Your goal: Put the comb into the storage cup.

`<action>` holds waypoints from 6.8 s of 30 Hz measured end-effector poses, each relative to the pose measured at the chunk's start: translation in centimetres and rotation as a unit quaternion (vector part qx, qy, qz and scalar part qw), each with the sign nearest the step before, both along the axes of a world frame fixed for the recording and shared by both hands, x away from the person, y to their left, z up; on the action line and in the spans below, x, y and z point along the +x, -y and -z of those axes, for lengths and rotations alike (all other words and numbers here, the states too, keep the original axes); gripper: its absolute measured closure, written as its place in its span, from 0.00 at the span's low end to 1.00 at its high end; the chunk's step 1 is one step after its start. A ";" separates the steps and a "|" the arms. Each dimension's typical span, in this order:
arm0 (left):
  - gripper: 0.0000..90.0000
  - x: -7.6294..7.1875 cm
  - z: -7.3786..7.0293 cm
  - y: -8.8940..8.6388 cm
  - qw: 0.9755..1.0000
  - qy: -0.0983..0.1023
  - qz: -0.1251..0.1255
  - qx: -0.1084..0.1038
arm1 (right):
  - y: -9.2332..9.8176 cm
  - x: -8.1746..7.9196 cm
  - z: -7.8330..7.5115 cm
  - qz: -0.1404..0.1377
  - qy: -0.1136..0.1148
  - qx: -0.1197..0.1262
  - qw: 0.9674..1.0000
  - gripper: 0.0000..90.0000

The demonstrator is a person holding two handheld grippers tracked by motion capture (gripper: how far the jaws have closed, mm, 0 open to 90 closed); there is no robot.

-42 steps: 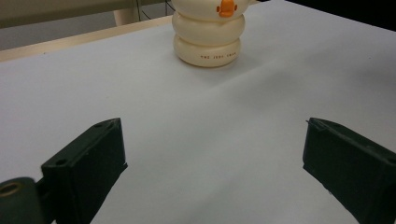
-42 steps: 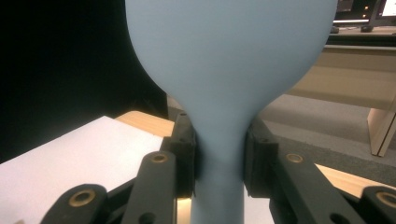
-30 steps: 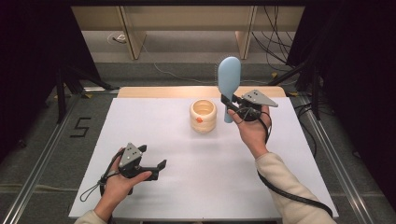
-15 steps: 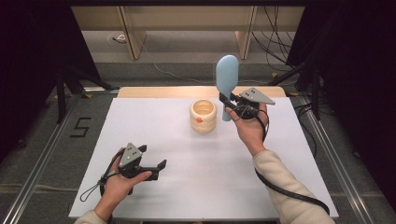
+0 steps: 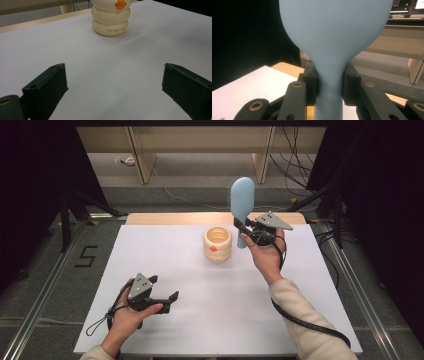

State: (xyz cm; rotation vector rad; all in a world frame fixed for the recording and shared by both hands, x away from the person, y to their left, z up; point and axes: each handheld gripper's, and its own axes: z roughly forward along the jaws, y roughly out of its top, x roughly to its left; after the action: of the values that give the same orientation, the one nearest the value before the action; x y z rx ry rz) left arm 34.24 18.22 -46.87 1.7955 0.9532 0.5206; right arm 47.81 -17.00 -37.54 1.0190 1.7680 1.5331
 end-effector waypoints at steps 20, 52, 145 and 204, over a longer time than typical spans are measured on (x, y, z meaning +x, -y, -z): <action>0.06 0.0 0.0 0.0 1.000 -0.001 0.000 -0.001 | -0.4 1.0 -0.4 0.005 0.001 -0.002 1.000 0.78; 0.06 0.0 0.0 0.0 1.000 -0.002 0.001 -0.004 | -1.6 2.3 -0.8 0.005 0.003 0.000 1.000 0.78; 0.06 0.1 0.0 -0.1 1.000 0.000 0.001 -0.003 | -5.1 5.0 0.9 -0.005 0.031 0.011 0.999 0.78; 0.07 0.1 0.0 -0.1 1.000 0.000 0.002 -0.004 | -6.6 5.5 2.1 -0.012 0.040 0.013 0.999 0.78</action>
State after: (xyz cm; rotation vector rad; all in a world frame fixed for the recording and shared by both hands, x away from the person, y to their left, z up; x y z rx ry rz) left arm 34.32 18.32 -46.89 1.7912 0.9502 0.5133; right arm 53.29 -10.43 -39.61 0.9399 1.7159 1.5916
